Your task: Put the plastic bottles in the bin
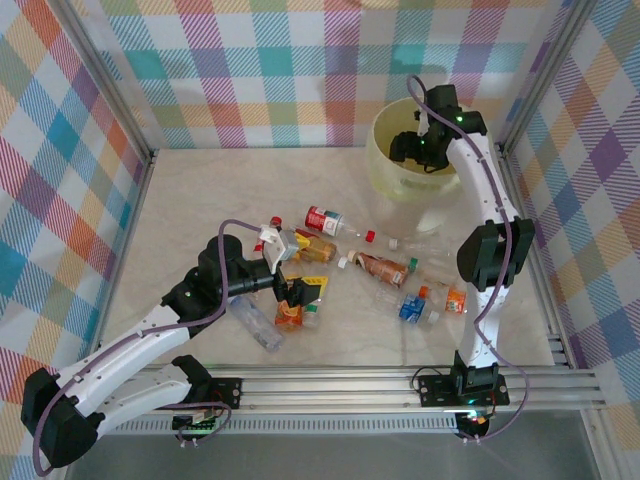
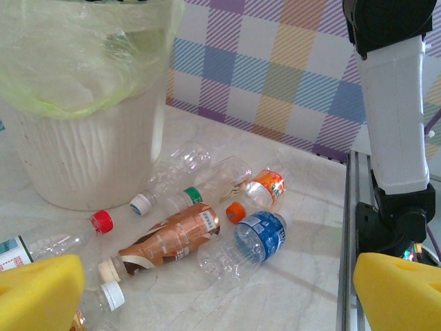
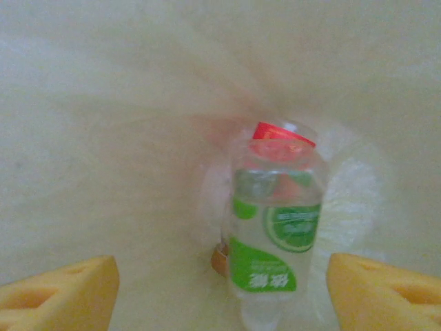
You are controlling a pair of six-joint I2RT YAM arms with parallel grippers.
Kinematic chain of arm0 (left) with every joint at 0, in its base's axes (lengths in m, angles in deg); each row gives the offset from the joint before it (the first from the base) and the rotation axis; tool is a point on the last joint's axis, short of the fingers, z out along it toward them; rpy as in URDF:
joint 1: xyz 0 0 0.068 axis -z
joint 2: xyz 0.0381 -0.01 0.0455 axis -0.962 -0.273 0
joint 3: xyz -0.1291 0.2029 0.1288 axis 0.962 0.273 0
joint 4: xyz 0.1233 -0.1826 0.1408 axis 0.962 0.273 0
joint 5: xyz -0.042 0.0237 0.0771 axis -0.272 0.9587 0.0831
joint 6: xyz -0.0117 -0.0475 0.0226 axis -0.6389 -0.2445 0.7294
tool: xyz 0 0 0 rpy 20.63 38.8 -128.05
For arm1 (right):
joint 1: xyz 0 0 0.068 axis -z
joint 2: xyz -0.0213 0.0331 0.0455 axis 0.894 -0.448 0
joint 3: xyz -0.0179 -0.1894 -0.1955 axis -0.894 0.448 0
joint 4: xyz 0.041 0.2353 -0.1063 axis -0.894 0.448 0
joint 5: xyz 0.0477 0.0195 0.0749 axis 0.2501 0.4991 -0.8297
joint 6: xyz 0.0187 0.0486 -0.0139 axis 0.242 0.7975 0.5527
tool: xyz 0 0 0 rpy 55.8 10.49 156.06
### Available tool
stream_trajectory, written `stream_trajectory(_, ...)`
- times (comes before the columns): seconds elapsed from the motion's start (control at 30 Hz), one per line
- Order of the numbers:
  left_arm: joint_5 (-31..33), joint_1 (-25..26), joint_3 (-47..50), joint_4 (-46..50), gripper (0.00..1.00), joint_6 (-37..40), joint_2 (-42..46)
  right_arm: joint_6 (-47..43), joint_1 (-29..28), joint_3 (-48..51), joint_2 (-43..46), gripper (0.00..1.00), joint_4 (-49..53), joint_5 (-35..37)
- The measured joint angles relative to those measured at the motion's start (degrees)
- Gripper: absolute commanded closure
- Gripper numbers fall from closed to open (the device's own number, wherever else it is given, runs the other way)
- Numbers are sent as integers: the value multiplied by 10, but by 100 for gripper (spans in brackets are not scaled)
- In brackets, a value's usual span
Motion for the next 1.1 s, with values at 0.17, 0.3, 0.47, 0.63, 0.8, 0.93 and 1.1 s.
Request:
stream_trajectory(0.17,0,0,-1,0,0,0,0,0,0,-5,4,11,-1,-2)
stream_trajectory(0.3,0,0,-1,0,0,0,0,2,0,-5,19,0,-2,-2)
stream_trajectory(0.47,0,0,-5,1,0,0,0,16,0,34,87,0,-29,3)
stream_trajectory(0.63,0,0,-5,2,0,2,0,25,0,157,214,0,-98,8)
stream_trajectory(0.8,0,0,-5,2,0,2,-1,-2,-1,243,310,0,-147,7)
stream_trajectory(0.93,0,0,-7,4,0,2,-4,-6,-5,303,370,0,-164,4)
stream_trajectory(1.1,0,0,-7,13,0,2,-4,11,-8,382,445,0,-156,-9)
